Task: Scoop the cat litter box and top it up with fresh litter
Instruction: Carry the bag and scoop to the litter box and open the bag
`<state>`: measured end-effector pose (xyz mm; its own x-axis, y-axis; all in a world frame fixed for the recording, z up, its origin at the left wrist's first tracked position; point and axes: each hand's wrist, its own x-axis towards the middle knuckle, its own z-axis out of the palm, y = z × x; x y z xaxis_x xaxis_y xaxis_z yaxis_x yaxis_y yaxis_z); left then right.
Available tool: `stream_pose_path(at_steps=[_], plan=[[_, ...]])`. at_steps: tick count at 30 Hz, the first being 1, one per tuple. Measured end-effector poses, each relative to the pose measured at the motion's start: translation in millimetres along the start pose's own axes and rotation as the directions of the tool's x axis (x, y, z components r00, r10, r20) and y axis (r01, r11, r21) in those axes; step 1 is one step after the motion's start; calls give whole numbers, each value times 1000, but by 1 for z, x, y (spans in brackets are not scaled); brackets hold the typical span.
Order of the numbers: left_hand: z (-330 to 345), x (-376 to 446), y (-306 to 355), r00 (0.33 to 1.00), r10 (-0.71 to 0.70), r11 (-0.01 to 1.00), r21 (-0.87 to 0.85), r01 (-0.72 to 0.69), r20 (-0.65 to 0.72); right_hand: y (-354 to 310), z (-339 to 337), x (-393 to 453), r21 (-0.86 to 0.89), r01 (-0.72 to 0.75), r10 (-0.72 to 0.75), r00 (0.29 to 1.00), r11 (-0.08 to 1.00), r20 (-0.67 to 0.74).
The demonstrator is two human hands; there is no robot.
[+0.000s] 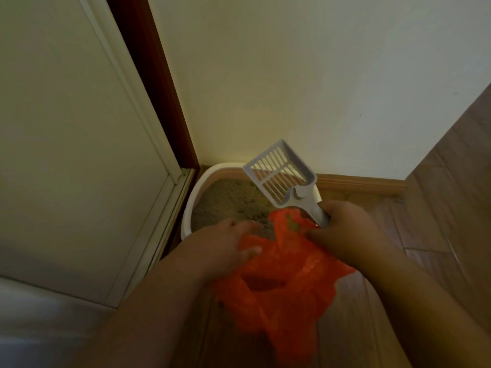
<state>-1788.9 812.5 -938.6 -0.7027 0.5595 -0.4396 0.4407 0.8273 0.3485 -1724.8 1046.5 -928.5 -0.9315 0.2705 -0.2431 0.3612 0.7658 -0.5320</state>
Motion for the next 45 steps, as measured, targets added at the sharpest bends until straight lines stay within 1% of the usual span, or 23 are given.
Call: stream_pose_path(at_steps=[1, 3, 5, 6, 8, 10, 12, 14, 15, 18, 20, 22, 24, 25, 26, 28, 30, 32, 35, 37, 39, 42, 45], plan=[[5, 1, -2, 999, -26, 996, 84, 23, 40, -1, 0, -1, 4, 12, -12, 1000, 1000, -9], [18, 4, -2, 995, -49, 992, 124, 38, 92, -5, 1, -3, 22, 36, -35, 999, 999, -26], [33, 9, 3, 998, -11, 1000, 22, 10, 58, -11, 1, -7, 50, 53, -51, 998, 997, -26], [41, 12, 6, 999, 6, 996, -90, -2, 48, -14, 1, -9, 67, 50, -49, 999, 997, -23], [58, 12, 12, 994, 31, 954, -298, 3, 108, -20, 0, -12, 115, 38, -35, 999, 993, -35], [70, 15, 11, 988, 43, 953, -304, 3, 146, -22, -2, -14, 206, 25, -13, 998, 978, -60], [72, 24, 5, 999, 28, 953, -302, -16, 37, -23, -5, -11, 219, 21, -3, 997, 975, -82], [58, 34, 0, 998, 36, 941, -336, -52, -54, -20, -16, -2, 91, 37, -33, 998, 995, -46], [48, 39, -1, 996, 52, 935, -346, -73, -72, -18, -23, 3, -10, 49, -49, 999, 999, 11], [18, 52, -3, 995, 44, 928, -364, -76, -94, -11, -43, 16, -258, 75, -23, 980, 963, 196], [9, 59, -6, 997, 29, 936, -348, -53, -76, -8, -49, 23, -321, 110, -46, 979, 941, 201], [10, 65, -9, 997, 38, 940, -335, -58, -67, -7, -46, 31, -253, 186, -165, 981, 950, 103], [16, 69, -8, 993, 34, 930, -362, -72, -110, -10, -35, 35, 53, 249, -251, 968, 967, 28], [19, 71, -7, 989, 30, 919, -386, -85, -147, -11, -27, 36, 201, 255, -270, 961, 946, 53], [23, 74, -6, 983, 23, 909, -406, -97, -183, -11, -18, 36, 294, 253, -296, 949, 922, 109], [32, 77, -5, 970, 18, 888, -442, -126, -242, -2, -1, 39, 295, 270, -338, 917, 917, 212], [40, 77, -9, 954, 31, 871, -461, -172, -298, 11, 12, 41, 219, 256, -311, 912, 941, 267], [44, 72, -13, 941, 24, 893, -415, -172, -338, 25, 21, 42, 267, 144, -228, 921, 953, 317], [48, 56, -12, 967, 28, 968, -236, -90, -254, 48, 34, 40, 362, -46, -95, 927, 931, 362], [53, 42, -3, 983, 84, 986, -126, -106, -166, 60, 40, 37, 375, -122, -26, 930, 919, 366], [57, 30, 13, 992, 117, 983, -135, -123, -51, 68, 43, 31, 381, -160, 9, 930, 911, 369], [72, 24, 29, 978, 107, 982, -174, -75, 178, 71, 47, 25, 362, -151, 19, 939, 920, 343], [89, 20, 36, 956, 54, 975, -222, 12, 289, 66, 50, 24, 391, -160, 34, 950, 906, 311]])
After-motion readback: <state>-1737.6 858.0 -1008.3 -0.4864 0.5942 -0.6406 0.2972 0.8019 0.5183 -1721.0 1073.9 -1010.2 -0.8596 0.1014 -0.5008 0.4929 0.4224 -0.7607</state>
